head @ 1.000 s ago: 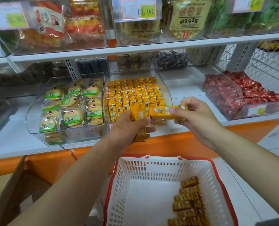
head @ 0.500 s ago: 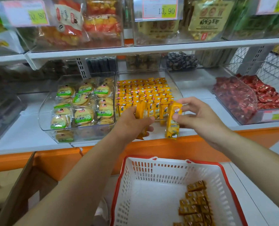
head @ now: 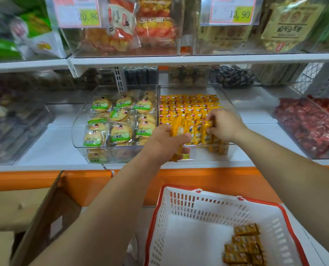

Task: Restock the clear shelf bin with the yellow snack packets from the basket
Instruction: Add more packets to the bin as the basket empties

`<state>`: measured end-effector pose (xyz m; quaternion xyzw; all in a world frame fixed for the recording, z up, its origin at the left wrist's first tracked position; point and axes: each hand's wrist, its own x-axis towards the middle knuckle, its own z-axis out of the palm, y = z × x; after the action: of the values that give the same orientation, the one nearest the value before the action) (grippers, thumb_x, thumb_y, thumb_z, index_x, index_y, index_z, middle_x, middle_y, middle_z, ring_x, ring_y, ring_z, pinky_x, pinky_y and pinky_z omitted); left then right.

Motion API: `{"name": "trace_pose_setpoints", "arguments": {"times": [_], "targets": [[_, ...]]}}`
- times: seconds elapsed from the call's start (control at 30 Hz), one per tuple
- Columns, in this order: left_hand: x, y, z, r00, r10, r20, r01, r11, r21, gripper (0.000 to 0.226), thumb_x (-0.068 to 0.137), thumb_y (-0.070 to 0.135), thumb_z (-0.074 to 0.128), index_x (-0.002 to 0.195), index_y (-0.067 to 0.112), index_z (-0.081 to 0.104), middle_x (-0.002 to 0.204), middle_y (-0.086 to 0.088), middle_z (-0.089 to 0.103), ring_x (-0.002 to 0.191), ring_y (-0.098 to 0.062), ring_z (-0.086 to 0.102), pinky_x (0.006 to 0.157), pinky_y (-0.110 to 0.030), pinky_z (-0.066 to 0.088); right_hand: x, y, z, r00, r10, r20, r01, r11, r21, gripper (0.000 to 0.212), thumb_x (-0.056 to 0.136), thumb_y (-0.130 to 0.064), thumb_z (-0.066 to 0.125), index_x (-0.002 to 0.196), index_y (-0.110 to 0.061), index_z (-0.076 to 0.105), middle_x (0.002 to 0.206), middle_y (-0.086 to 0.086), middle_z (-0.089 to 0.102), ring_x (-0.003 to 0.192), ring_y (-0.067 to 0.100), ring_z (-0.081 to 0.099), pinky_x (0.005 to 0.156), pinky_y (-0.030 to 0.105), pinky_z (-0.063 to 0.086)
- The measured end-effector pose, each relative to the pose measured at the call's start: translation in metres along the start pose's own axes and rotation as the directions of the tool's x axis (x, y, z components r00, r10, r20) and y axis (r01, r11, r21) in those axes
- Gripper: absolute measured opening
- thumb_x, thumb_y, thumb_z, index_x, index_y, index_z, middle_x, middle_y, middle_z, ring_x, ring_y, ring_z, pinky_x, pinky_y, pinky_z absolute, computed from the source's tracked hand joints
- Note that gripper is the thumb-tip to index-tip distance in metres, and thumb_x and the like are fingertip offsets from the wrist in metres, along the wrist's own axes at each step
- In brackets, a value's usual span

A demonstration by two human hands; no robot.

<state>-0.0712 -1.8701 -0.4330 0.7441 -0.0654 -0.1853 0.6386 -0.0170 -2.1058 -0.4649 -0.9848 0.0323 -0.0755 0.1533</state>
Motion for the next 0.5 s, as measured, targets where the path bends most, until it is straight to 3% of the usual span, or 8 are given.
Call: {"name": "trace_pose_setpoints", "arguments": {"times": [0.13, 0.27, 0.37, 0.5], "targets": [[0.001, -0.001, -0.003, 1.000, -0.006, 0.010, 0.006, 1.000, 0.020, 0.023, 0.096, 0.025, 0.070, 0.113, 0.011, 0.065, 0.111, -0.013, 0.074, 0.070, -0.010, 0.073, 0.068, -0.033, 0.063, 0.003, 0.005, 0.010, 0.997, 0.008, 0.071, 0.002, 0.990, -0.138, 0.042, 0.078, -0.023, 0.081, 0.116, -0.017, 0.065, 0.123, 0.010, 0.057, 0.112, 0.028, 0.056, 0.094, 0.035, 0.047], [0.001, -0.004, -0.005, 0.998, -0.067, 0.007, 0.067, 0.997, -0.030, 0.025, 0.094, 0.025, 0.072, 0.113, 0.011, 0.063, 0.109, -0.015, 0.073, 0.069, -0.011, 0.073, 0.066, -0.032, 0.063, -0.006, -0.002, 0.002, 0.998, 0.020, 0.053, -0.014, 0.994, -0.110, 0.057, 0.077, -0.025, 0.081, 0.129, -0.019, 0.059, 0.130, 0.010, 0.050, 0.116, 0.029, 0.053, 0.099, 0.038, 0.047], [0.003, -0.007, -0.004, 0.993, -0.100, 0.060, 0.104, 0.992, -0.077, 0.027, 0.092, 0.018, 0.075, 0.113, 0.009, 0.063, 0.098, -0.012, 0.074, 0.072, -0.014, 0.074, 0.070, -0.033, 0.064, -0.030, -0.004, -0.017, 0.996, -0.057, -0.067, 0.054, 0.998, -0.044, 0.049, 0.078, -0.031, 0.080, 0.123, -0.021, 0.062, 0.121, 0.004, 0.054, 0.109, 0.023, 0.054, 0.089, 0.034, 0.048], [0.003, -0.010, 0.002, 0.990, -0.063, 0.125, 0.067, 0.997, -0.030, 0.016, 0.089, 0.011, 0.077, 0.100, 0.015, 0.067, 0.093, -0.014, 0.076, 0.085, -0.028, 0.076, 0.081, -0.042, 0.064, -0.089, -0.002, -0.028, 0.986, -0.157, -0.055, 0.165, 0.965, 0.205, 0.026, 0.080, -0.030, 0.079, 0.103, -0.027, 0.068, 0.102, -0.009, 0.059, 0.084, 0.009, 0.059, 0.065, 0.011, 0.039]]}}
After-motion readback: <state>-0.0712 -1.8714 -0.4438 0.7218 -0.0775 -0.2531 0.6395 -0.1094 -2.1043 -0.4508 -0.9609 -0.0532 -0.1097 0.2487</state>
